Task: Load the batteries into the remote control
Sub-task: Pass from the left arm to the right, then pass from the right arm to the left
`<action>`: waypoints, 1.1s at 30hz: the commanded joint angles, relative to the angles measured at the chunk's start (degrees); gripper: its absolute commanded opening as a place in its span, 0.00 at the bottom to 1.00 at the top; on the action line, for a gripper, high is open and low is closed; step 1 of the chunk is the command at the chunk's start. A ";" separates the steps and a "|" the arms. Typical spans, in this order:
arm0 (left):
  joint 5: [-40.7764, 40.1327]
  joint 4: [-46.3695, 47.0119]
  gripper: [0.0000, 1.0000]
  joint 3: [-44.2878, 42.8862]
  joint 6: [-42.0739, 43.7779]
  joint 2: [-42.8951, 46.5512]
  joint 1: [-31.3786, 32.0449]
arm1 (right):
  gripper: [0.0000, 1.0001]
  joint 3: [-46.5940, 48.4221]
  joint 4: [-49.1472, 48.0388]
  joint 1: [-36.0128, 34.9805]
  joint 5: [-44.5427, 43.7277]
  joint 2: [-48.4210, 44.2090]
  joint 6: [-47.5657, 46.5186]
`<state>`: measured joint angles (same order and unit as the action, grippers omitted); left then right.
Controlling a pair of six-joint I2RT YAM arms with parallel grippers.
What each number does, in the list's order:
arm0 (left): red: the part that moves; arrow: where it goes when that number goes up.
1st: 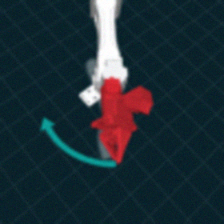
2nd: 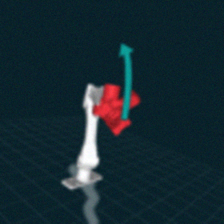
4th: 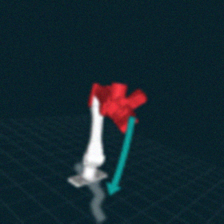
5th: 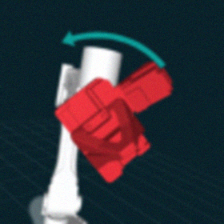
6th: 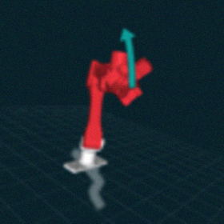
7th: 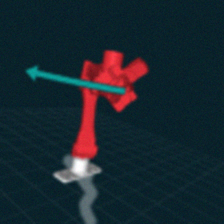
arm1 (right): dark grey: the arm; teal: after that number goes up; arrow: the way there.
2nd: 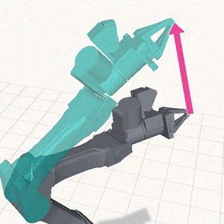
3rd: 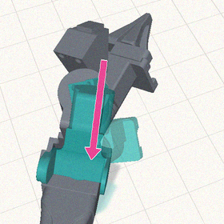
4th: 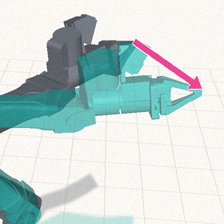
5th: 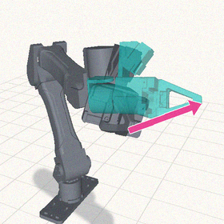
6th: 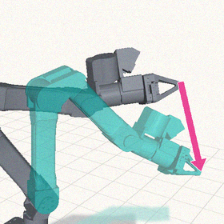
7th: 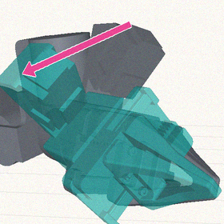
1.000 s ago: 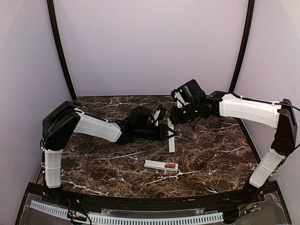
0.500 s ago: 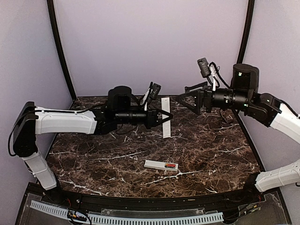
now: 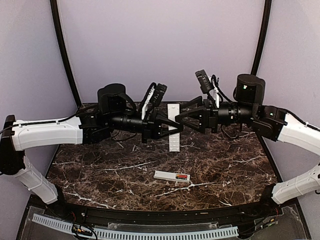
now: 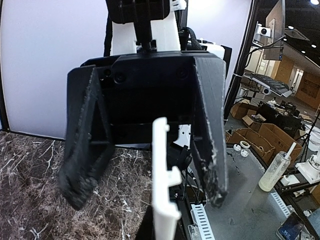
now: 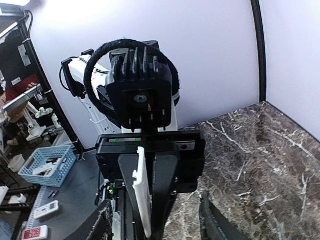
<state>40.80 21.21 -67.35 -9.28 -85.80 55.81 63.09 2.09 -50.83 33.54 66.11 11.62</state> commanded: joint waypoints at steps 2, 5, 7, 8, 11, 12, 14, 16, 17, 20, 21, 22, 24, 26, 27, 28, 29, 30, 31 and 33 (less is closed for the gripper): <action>1.46 -3.44 0.00 -0.44 2.54 1.49 0.15 | 0.42 1.52 -4.94 -1.29 1.45 1.96 1.54; 1.51 -4.44 0.00 -0.87 3.16 1.59 0.26 | 0.28 1.82 -4.61 -1.44 1.45 2.89 2.11; 1.54 -4.88 0.00 -1.01 3.45 1.56 0.37 | 0.18 1.81 -4.71 -1.54 1.58 3.21 2.42; 1.42 -4.96 0.00 -1.02 3.58 1.53 0.36 | 0.12 1.81 -4.72 -1.62 1.68 3.36 2.55; 1.24 -5.17 0.00 -0.99 3.69 1.74 0.44 | 0.00 2.22 -4.27 -1.79 1.71 3.95 2.62; 1.10 -5.06 0.00 -0.96 3.66 1.85 0.46 | 0.00 2.30 -4.06 -1.84 1.70 4.03 2.62; -0.29 -4.81 0.04 -0.71 3.72 2.09 0.46 | 0.00 2.23 -3.93 -1.99 0.95 4.02 2.98; -5.36 -4.64 0.42 0.11 3.67 2.50 0.43 | 0.00 2.35 -3.03 -1.99 -2.60 3.70 3.94; -10.27 -4.71 0.52 0.47 3.75 2.84 0.41 | 0.00 2.57 -2.38 -1.97 -5.53 3.55 4.68; -20.95 -6.91 0.68 1.65 6.15 3.10 0.40 | 0.00 2.96 1.01 -1.99 -17.33 2.84 9.72; -24.87 -7.69 0.69 1.54 6.57 2.97 0.45 | 0.00 2.77 1.68 -2.07 -21.82 2.51 12.22; -27.56 -9.22 0.71 1.20 7.09 2.64 0.49 | 0.00 2.36 2.35 -2.19 -26.07 2.20 15.04; -29.09 -9.98 0.75 1.02 7.14 2.31 0.49 | 0.00 1.51 2.84 -2.80 -32.42 1.58 19.87; -29.37 -9.82 0.78 0.77 6.56 1.92 0.50 | 0.00 2.18 5.15 -4.24 -39.44 1.59 23.25; -29.33 -9.80 0.79 0.62 6.51 1.72 0.50 | 0.00 3.12 7.12 -5.13 -42.75 1.96 24.36; -29.60 -9.88 0.80 0.24 6.39 1.10 0.56 | 0.00 4.16 8.82 -6.07 -45.65 2.53 25.20; -29.92 -10.05 0.80 -0.09 6.21 0.74 0.58 | 0.00 5.02 10.14 -6.91 -47.97 3.07 25.80; -30.54 -10.67 0.80 -0.97 6.09 -0.29 0.64 | 0.00 5.83 11.00 -7.76 -49.71 3.61 26.10; -30.79 -11.15 0.80 -1.52 6.04 -0.88 0.73 | 0.00 6.63 11.66 -8.43 -50.79 4.45 26.24; -31.15 -13.27 0.80 -3.62 5.44 -2.63 0.87 | 0.00 8.78 14.44 -9.06 -52.76 6.08 26.95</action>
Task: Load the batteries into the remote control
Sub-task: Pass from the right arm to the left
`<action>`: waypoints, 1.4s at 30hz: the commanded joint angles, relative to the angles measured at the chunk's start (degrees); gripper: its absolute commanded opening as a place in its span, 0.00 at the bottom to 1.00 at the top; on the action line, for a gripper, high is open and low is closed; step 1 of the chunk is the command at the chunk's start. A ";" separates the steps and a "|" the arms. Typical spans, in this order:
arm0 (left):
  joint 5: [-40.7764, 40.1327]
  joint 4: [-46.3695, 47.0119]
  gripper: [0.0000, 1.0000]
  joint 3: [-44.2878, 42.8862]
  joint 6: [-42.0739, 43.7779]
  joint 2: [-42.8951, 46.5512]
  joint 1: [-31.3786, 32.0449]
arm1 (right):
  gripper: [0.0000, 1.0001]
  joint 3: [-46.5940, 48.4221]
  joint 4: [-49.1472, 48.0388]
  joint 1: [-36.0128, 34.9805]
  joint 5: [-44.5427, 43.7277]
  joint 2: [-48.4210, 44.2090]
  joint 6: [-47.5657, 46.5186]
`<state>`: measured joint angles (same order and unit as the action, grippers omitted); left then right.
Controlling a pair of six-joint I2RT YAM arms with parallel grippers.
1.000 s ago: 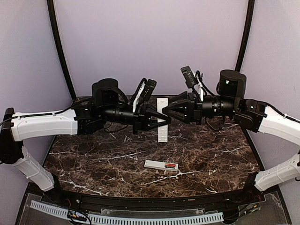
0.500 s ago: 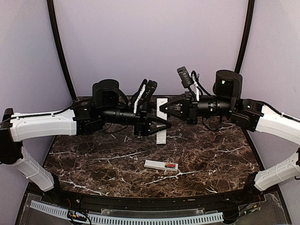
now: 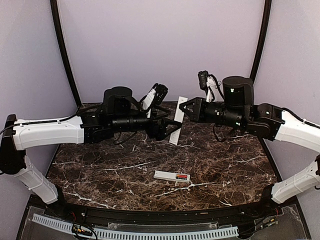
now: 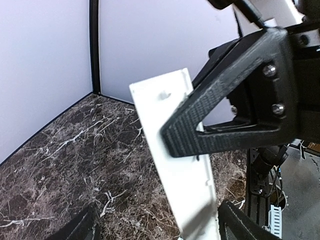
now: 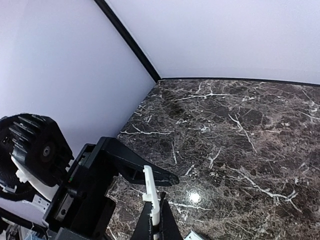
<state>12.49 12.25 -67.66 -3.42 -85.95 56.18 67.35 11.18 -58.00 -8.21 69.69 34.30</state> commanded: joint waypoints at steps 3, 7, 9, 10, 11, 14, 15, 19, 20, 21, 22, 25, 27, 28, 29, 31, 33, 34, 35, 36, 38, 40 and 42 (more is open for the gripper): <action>-1.59 -4.43 0.80 -3.85 -1.40 -3.79 0.67 | 0.00 4.99 5.98 -2.27 -12.67 3.26 5.08; -2.24 -3.76 0.76 -3.62 -1.38 -4.21 0.85 | 0.00 4.46 4.74 -2.47 -13.23 3.09 5.41; -2.55 -3.93 0.72 -4.04 -0.98 -4.55 0.92 | 0.00 4.58 4.51 -2.47 -13.09 3.43 5.37; -2.49 -3.96 0.70 -4.14 -0.89 -4.83 1.01 | 0.00 4.69 4.47 -2.52 -12.89 3.62 5.34; -2.26 -3.98 0.68 -4.32 -1.00 -5.14 0.98 | 0.00 4.84 4.50 -2.55 -12.69 3.78 5.33; -0.34 -3.65 0.63 -4.49 -1.65 -5.83 0.98 | 0.00 5.07 4.45 -2.55 -12.46 4.21 5.34; -0.03 -3.38 0.60 -4.61 -2.24 -6.21 0.96 | 0.00 5.07 4.46 -2.49 -12.51 4.25 5.33; 0.58 -3.56 0.51 -5.52 -2.93 -7.22 0.95 | 0.00 5.07 4.58 -2.50 -12.75 4.17 5.34; 0.55 -3.64 0.49 -5.67 -2.96 -7.35 0.99 | 0.00 5.07 4.62 -2.54 -12.74 4.22 5.33; 0.35 -3.77 0.46 -5.87 -3.10 -7.51 0.97 | 0.00 5.07 4.66 -2.51 -12.89 4.22 5.39; 0.21 -3.75 0.43 -5.93 -3.18 -7.58 0.97 | 0.00 5.07 4.80 -2.55 -12.89 4.21 5.34; -0.21 -3.52 0.35 -5.92 -3.42 -7.44 0.95 | 0.00 4.71 4.76 -2.51 -13.21 4.08 5.33; -0.16 -3.24 0.28 -5.68 -3.62 -7.22 0.95 | 0.00 4.27 4.58 -2.51 -13.15 3.93 5.47; -0.13 -2.86 0.25 -5.43 -3.68 -7.13 0.99 | 0.00 3.93 4.33 -2.54 -13.00 3.71 5.38; 0.05 -2.63 0.24 -5.27 -3.69 -6.97 0.97 | 0.00 3.60 3.89 -2.55 -12.86 3.40 5.20; 0.47 -1.64 0.21 -4.60 -3.73 -6.45 0.97 | 0.00 2.64 2.99 -2.54 -12.68 2.81 5.22; 0.87 -0.46 0.19 -3.80 -3.59 -5.85 0.95 | 0.00 2.29 2.74 -2.53 -12.49 2.31 4.83; 1.00 0.26 0.19 -3.38 -3.45 -5.42 0.95 | 0.00 2.14 2.79 -2.51 -12.50 2.03 4.77; 1.28 0.51 0.19 -3.19 -3.31 -5.31 0.95 | 0.00 2.04 2.78 -2.55 -12.48 1.86 4.63; 1.39 0.69 0.18 -3.05 -3.05 -5.11 0.95 | 0.00 1.92 2.72 -2.54 -12.47 1.71 4.53; 1.39 0.67 0.17 -2.97 -2.74 -4.84 0.95 | 0.00 1.59 2.07 -2.55 -12.28 1.23 3.88; 1.55 0.78 0.16 -2.81 -2.57 -4.56 0.99 | 0.07 1.11 1.14 -2.54 -11.83 0.59 3.01; 1.72 1.05 0.16 -2.50 -2.33 -4.06 0.95 | 0.24 0.43 0.39 -2.55 -11.55 -0.24 1.99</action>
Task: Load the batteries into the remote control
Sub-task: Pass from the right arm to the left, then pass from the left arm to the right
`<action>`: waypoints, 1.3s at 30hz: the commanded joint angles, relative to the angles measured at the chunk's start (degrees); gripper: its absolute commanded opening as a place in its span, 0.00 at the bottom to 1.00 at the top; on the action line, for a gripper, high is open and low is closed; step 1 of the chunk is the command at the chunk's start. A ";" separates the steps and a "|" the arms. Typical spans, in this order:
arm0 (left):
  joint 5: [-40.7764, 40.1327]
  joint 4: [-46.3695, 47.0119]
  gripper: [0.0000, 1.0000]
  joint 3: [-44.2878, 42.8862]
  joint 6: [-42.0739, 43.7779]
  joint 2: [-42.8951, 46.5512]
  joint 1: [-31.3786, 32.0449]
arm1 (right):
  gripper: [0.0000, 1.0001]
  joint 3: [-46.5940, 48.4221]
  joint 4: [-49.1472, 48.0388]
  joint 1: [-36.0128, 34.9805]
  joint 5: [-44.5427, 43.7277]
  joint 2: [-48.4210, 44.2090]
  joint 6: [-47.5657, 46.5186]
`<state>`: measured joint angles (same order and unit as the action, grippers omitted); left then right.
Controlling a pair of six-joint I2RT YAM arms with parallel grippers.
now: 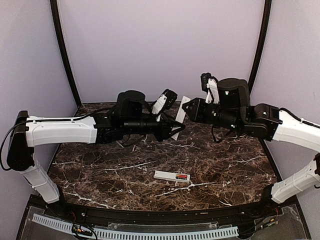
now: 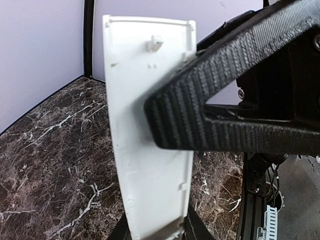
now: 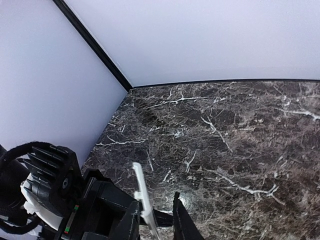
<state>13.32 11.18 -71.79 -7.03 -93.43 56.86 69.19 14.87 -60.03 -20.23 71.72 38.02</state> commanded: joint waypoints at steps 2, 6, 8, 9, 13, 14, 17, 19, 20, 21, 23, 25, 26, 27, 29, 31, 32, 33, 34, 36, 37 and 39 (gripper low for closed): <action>1.63 2.31 0.16 2.03 1.85 4.12 0.30 | 0.50 -2.06 -4.38 -0.44 2.52 -3.44 -5.43; 6.10 3.45 0.14 3.58 3.62 6.48 0.29 | 0.98 -5.43 -9.50 -0.32 15.21 -9.08 -22.13; 9.67 4.48 0.13 4.71 4.59 8.08 0.27 | 0.99 -8.35 -12.70 -0.34 25.54 -14.35 -30.01; 11.10 5.28 0.12 5.43 5.23 9.27 0.27 | 0.99 -9.97 -14.21 -0.28 30.42 -16.49 -33.36; 19.54 6.96 0.12 6.68 6.61 12.13 1.04 | 0.99 -15.12 -19.19 -0.23 41.88 -22.27 -41.29; 20.51 7.03 0.12 6.76 6.64 12.53 1.41 | 0.99 -15.43 -19.66 -0.26 43.79 -22.81 -42.42; 24.59 7.92 0.12 6.98 7.95 13.90 2.13 | 0.99 -14.45 -19.64 -0.21 45.42 -22.21 -44.19; 26.15 8.07 0.12 6.78 8.14 14.12 2.79 | 0.99 -13.07 -19.26 -0.25 45.84 -20.58 -44.46; 26.45 7.78 0.12 6.60 8.51 14.10 3.29 | 0.99 -12.32 -19.05 -0.24 46.89 -19.41 -44.64; 26.90 7.62 0.12 6.50 8.69 14.08 3.79 | 0.99 -11.50 -18.67 -0.22 48.17 -18.17 -44.91; 27.13 7.28 0.12 6.27 9.18 13.94 4.39 | 0.98 -8.74 -17.29 -0.26 49.20 -14.95 -44.46; 27.27 7.20 0.12 6.14 9.44 13.87 4.95 | 0.97 -6.69 -16.18 -0.24 49.28 -12.75 -43.53; 27.24 7.17 0.12 6.14 9.65 13.88 5.07 | 0.96 -6.04 -16.11 -0.26 50.15 -11.95 -43.15; 27.22 7.18 0.12 6.09 9.75 13.88 5.27 | 0.95 -5.89 -16.98 -0.25 51.47 -11.34 -42.41; 27.12 7.19 0.12 5.96 9.96 13.89 5.40 | 0.92 -6.31 -19.26 -0.24 53.58 -10.32 -40.79; 27.13 7.10 0.11 5.89 10.15 13.81 5.49 | 0.86 -6.35 -19.85 -0.19 55.21 -9.37 -39.92; 27.14 6.99 0.11 5.84 10.29 13.80 5.55 | 0.79 -6.30 -19.88 -0.23 55.70 -8.89 -39.67; 27.18 6.92 0.11 5.80 10.41 13.78 5.59 | 0.71 -6.33 -20.00 -0.25 56.07 -8.62 -39.40; 27.23 6.92 0.11 5.79 10.48 13.83 5.58 | 0.65 -6.51 -20.12 -0.21 56.60 -8.43 -39.23; 27.20 6.96 0.11 5.86 10.60 13.91 5.57 | 0.54 -6.70 -20.14 -0.21 57.73 -8.14 -38.99; 27.20 7.07 0.11 5.93 10.62 13.98 5.55 | 0.50 -6.75 -20.00 -0.25 58.04 -8.04 -38.94; 26.92 7.33 0.11 6.14 10.71 14.16 5.59 | 0.45 -6.81 -19.57 -0.16 58.45 -8.12 -39.02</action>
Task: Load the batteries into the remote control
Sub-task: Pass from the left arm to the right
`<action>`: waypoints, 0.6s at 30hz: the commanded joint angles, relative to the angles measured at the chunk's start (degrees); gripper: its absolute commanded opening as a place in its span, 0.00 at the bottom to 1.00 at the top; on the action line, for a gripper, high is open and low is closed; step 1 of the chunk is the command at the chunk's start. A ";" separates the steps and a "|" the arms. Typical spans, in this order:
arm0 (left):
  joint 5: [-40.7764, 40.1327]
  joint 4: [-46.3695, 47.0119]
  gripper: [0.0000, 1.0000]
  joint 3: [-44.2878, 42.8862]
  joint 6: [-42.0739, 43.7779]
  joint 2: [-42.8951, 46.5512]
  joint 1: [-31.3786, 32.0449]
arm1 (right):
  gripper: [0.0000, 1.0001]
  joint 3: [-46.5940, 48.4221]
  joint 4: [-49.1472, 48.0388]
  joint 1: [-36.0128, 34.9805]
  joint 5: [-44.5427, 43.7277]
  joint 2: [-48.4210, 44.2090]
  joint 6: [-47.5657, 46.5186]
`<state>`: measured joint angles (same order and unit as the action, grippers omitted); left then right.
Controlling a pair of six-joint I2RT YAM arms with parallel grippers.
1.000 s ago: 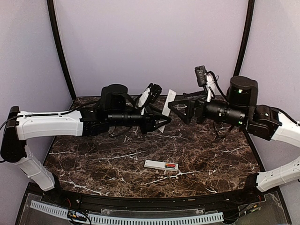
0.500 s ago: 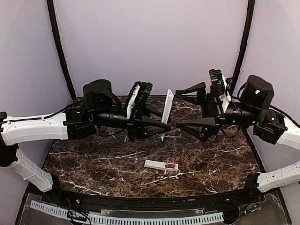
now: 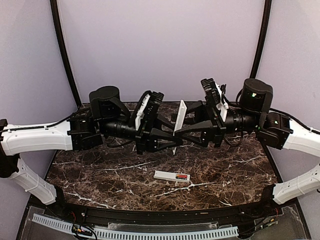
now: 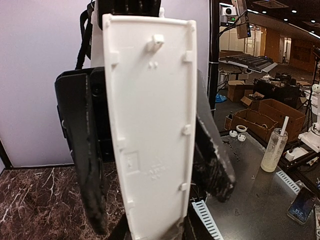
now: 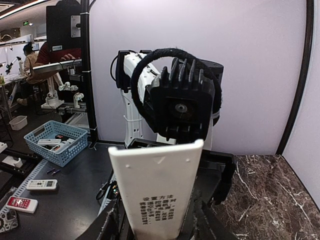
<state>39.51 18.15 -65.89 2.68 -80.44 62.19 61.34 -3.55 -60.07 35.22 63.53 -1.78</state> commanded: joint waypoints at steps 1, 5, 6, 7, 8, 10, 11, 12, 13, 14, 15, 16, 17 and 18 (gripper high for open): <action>0.61 0.59 0.11 0.48 1.01 1.26 0.24 | 0.42 0.89 -1.11 -0.12 3.23 0.02 0.71; 0.48 1.05 0.11 0.61 0.94 1.13 0.21 | 0.27 0.89 -1.38 -0.05 3.92 0.08 0.92; 0.55 0.98 0.11 0.55 0.93 1.06 0.21 | 0.26 1.04 -1.17 -0.12 4.29 0.37 1.04; 0.63 1.00 0.11 0.51 0.93 0.94 0.21 | 0.24 1.40 -0.87 -0.13 4.48 0.57 1.06; 0.56 1.05 0.12 0.50 0.93 0.92 0.21 | 0.23 1.72 -0.46 -0.10 4.45 0.80 1.14; 0.08 1.14 0.17 0.67 0.93 0.94 0.27 | 0.18 2.31 0.36 -0.13 3.61 1.05 1.04; -0.67 1.33 0.21 0.80 0.93 1.09 0.24 | 0.14 2.44 0.72 -0.12 2.91 0.96 1.07; -1.19 1.52 0.36 1.26 0.93 1.22 0.22 | 0.13 2.51 1.01 -0.11 1.81 0.79 1.08; -2.51 1.88 0.50 1.54 0.99 1.53 0.21 | 0.11 2.43 1.22 -0.11 0.68 0.53 1.12; -3.21 2.30 0.55 2.21 1.05 1.74 0.21 | 0.08 2.32 1.45 -0.06 -0.64 0.06 1.16; -5.01 2.49 0.63 2.54 0.96 2.23 0.21 | 0.06 2.18 1.52 -0.10 -2.13 -0.38 1.11; -6.31 2.63 0.67 3.18 0.94 2.49 0.21 | 0.06 1.83 1.61 -0.13 -3.72 -0.81 1.23; -8.46 2.78 0.73 3.55 0.51 3.17 0.25 | 0.05 1.54 1.62 -0.12 -5.43 -1.31 1.33; -9.66 3.08 0.76 4.36 0.37 3.91 0.20 | 0.05 1.23 1.74 -0.10 -6.98 -1.84 1.41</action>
<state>36.14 19.79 -64.14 3.60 -80.03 62.26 62.24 -2.55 -59.96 34.72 63.92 -1.17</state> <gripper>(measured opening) 0.694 0.263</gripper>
